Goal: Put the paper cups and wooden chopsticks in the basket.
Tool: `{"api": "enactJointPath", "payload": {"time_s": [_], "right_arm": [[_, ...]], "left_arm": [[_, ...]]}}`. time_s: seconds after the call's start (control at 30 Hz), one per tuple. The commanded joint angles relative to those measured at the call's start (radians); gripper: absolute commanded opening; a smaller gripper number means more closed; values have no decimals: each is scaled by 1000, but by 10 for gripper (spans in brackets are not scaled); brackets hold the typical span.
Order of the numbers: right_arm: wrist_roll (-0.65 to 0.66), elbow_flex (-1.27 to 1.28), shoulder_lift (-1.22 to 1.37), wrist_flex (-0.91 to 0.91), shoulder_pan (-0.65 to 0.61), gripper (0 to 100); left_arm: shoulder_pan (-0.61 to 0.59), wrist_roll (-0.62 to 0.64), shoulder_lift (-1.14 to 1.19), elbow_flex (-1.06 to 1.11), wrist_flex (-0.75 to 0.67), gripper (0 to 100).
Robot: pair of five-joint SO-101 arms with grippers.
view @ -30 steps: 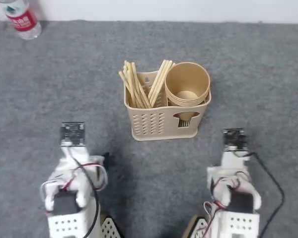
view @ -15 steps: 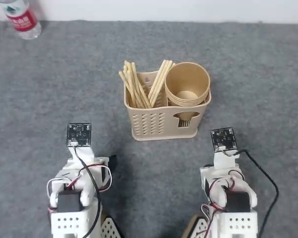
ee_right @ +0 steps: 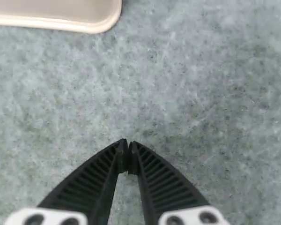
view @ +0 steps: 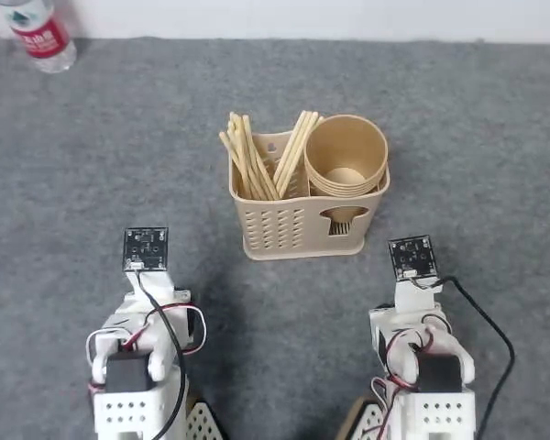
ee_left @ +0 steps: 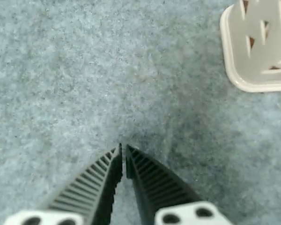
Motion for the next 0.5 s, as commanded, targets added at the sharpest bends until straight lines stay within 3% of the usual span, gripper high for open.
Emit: {"api": "enactJointPath", "payload": {"time_s": [0.0,0.27,0.33,0.47], "right_arm": [[0,18,-13,-25,5,9],[0,18,-13,-18,5,17],[0,18,-13,-18,7,69],[-2,18,-13,-18,71,273]], "left_arm": [[3,-6,-12,-2,-20,19],[-6,2,-12,-2,-21,250],[-6,-3,-12,-2,-21,244],[-6,-3,-12,-2,-21,242]]}}
